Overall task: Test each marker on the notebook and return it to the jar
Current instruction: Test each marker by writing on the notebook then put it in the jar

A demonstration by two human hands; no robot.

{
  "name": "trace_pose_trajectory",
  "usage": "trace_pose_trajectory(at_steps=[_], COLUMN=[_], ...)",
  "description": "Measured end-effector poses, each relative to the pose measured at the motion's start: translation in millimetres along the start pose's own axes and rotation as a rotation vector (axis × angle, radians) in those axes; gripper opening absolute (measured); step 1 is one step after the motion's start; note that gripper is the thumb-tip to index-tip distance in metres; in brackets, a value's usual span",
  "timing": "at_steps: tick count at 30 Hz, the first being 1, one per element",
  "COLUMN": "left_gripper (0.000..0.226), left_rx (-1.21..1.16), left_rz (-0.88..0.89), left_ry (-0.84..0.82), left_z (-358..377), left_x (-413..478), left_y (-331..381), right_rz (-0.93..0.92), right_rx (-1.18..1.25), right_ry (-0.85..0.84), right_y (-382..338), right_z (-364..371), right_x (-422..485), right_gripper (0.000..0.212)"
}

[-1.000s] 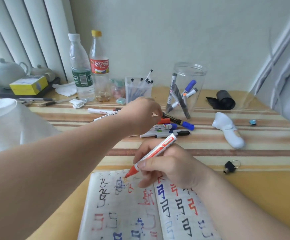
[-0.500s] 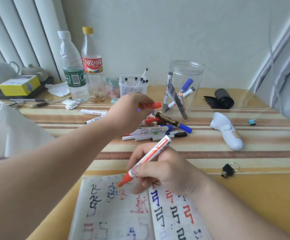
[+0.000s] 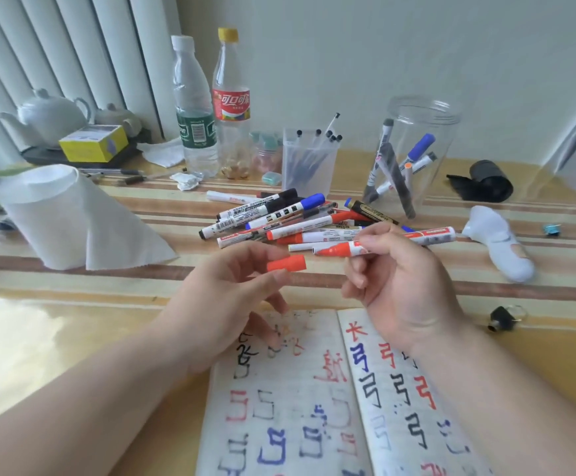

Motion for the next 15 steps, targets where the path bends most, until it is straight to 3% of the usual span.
trace_pose_trajectory(at_steps=[12,15], left_gripper=[0.027,0.018], left_rx=[-0.061,-0.134], left_rz=[0.065,0.108], left_ry=[-0.082,-0.073], left_z=[5,7], left_x=[4,2], left_y=[0,4], right_rz=[0.024,0.035], right_rx=[-0.166,-0.157], right_ry=[-0.177,-0.209], right_y=[7,6], right_z=[9,15], right_x=[-4,-9], right_gripper=[0.016,0.016])
Point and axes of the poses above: each hand's wrist, its own x-axis towards the middle knuckle, its own z-axis out of the palm, y = z × x, the point moved 5 cm from there along x, towards the middle knuckle, and after that the axes turned 7 degrees about x, right-handed, at the moved point
